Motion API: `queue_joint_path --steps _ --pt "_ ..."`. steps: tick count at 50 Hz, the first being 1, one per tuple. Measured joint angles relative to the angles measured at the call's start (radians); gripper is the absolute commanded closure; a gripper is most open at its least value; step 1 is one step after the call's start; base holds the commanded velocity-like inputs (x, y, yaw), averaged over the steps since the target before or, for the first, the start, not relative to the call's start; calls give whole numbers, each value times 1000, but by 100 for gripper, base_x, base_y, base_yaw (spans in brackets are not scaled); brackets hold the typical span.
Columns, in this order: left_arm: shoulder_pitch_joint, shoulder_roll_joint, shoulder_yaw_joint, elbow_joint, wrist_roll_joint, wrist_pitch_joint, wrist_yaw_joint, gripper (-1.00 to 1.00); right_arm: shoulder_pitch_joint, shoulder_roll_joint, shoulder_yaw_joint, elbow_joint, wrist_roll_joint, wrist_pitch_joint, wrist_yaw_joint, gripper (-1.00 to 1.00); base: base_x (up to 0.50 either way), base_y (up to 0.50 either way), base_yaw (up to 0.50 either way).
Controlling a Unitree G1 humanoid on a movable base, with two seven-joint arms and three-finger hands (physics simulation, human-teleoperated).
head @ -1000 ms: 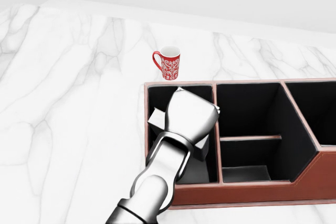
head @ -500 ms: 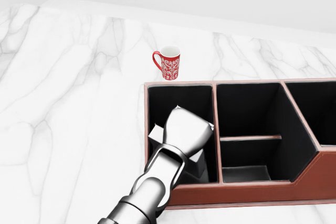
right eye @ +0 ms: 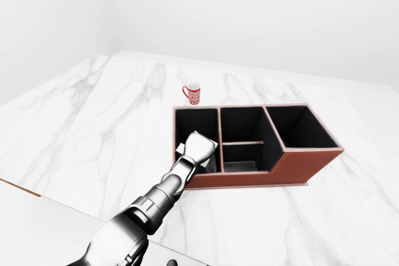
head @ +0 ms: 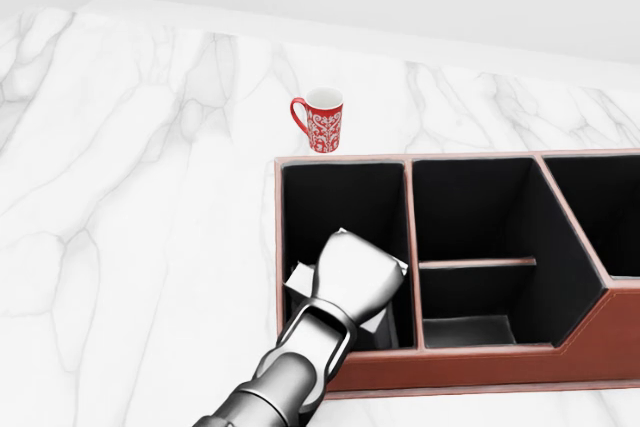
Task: Pick up the book and place it in the left compartment of the caddy.
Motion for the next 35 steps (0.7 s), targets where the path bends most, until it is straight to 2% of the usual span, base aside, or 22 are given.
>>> queue_joint_path --steps 25,26,27,28,29,31,32,34,35 --pt "-40 -3 -4 80 -29 0 62 98 0 0 3 5 -4 0 1 -100 0 0 0" --pt "-42 -3 -5 82 -27 0 63 53 0 0 3 6 -4 0 1 -100 0 0 0" --pt "-40 -4 -8 83 -24 0 70 -24 0 0 3 6 -4 0 1 -100 0 0 0" --pt "-36 -5 -12 85 -26 0 72 -80 0 0 3 5 -4 0 1 -100 0 0 0" --pt "-25 -6 -14 88 -28 0 76 -100 0 0 3 5 -4 0 1 -100 0 0 0" --pt "-5 -5 -6 85 -29 0 80 -100 0 0 4 5 -5 0 1 -100 0 0 0" --pt "6 -1 -5 62 6 1 58 -100 0 0 4 6 -5 0 1 -100 0 0 -1" --pt "45 7 1 -26 106 1 -15 -100 0 0 4 5 -5 0 0 -100 1 0 -2" --pt "74 7 -4 -95 178 1 -96 -100 0 0 4 5 -5 0 0 -100 2 0 -3"
